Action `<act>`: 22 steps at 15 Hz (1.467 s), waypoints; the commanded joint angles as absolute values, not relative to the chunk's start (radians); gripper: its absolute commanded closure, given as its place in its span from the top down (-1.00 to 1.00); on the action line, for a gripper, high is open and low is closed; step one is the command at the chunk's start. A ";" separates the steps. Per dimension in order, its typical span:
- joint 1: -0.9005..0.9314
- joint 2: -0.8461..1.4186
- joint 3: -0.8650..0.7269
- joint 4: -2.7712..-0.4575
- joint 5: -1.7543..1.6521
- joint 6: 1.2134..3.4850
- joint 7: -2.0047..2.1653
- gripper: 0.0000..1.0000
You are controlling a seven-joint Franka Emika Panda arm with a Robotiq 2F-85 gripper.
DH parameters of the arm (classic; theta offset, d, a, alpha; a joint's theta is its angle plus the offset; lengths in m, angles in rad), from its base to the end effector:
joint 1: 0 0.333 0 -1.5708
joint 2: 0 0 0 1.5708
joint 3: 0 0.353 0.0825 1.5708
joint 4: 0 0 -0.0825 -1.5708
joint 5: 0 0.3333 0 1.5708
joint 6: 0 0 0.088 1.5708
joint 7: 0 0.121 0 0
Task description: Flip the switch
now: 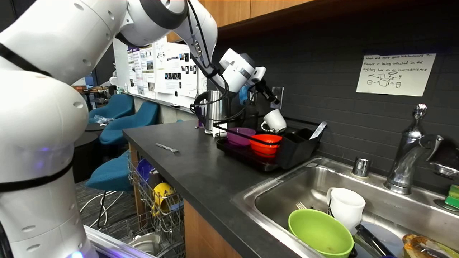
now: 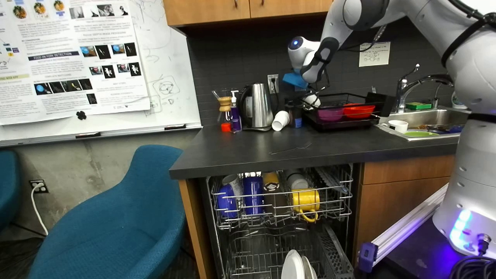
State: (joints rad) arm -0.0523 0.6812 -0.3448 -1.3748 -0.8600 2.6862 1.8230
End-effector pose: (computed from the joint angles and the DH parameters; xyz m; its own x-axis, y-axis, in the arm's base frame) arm 0.7291 -0.2007 0.4346 -0.0588 -0.6772 0.7334 -0.8660 -0.3308 -0.3750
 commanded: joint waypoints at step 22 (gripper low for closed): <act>-0.086 0.718 -0.330 -1.311 -0.790 2.766 1.871 -1.00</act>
State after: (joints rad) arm -0.1032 0.6953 -0.2862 -1.3517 -0.7542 2.7471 1.8203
